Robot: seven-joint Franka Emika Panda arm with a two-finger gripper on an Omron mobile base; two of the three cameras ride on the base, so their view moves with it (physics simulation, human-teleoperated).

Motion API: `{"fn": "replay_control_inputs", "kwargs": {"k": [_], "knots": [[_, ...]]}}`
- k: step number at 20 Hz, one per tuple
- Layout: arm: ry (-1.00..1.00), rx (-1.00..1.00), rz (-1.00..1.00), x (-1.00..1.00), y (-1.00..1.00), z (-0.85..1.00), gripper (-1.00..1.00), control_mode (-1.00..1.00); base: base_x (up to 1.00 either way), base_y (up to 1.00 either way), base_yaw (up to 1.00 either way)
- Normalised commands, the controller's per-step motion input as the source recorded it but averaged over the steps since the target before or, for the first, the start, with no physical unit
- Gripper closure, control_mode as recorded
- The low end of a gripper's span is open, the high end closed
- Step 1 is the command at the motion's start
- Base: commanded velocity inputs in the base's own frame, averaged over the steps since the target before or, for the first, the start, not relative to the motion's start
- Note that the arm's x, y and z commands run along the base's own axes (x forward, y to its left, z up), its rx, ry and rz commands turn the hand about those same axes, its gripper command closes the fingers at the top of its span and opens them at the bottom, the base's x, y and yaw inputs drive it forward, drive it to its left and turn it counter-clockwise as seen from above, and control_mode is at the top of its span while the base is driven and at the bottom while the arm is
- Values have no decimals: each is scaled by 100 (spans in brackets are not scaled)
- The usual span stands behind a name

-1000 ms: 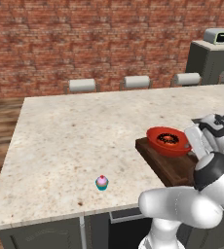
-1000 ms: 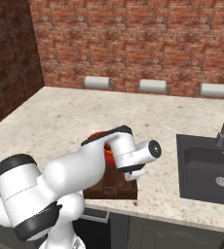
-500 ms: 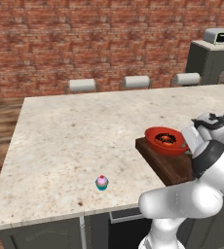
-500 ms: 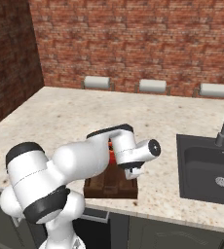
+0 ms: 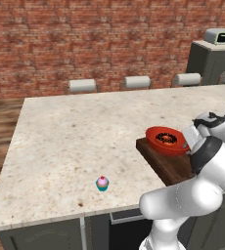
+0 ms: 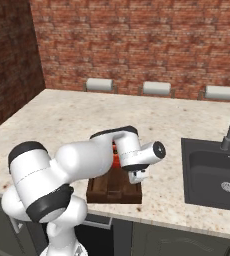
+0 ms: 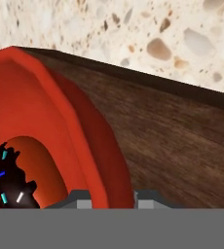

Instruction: Place the bowl with donut and the cupcake onto the tray.

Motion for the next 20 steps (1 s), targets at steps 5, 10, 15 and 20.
{"fn": "replay_control_inputs", "kwargs": {"k": [5, 10, 15, 20], "knots": [[0, 0, 0, 0, 0, 0, -100, -100, 0, 0, 0], [0, 0, 0, 0, 0, 0, -100, -100, 0, 0, 0], [0, 0, 0, -7, 0, 0, -100, -100, 0, 0, 0], [0, 0, 0, -6, -3, 22, -100, -100, 0, 0, 0]]}}
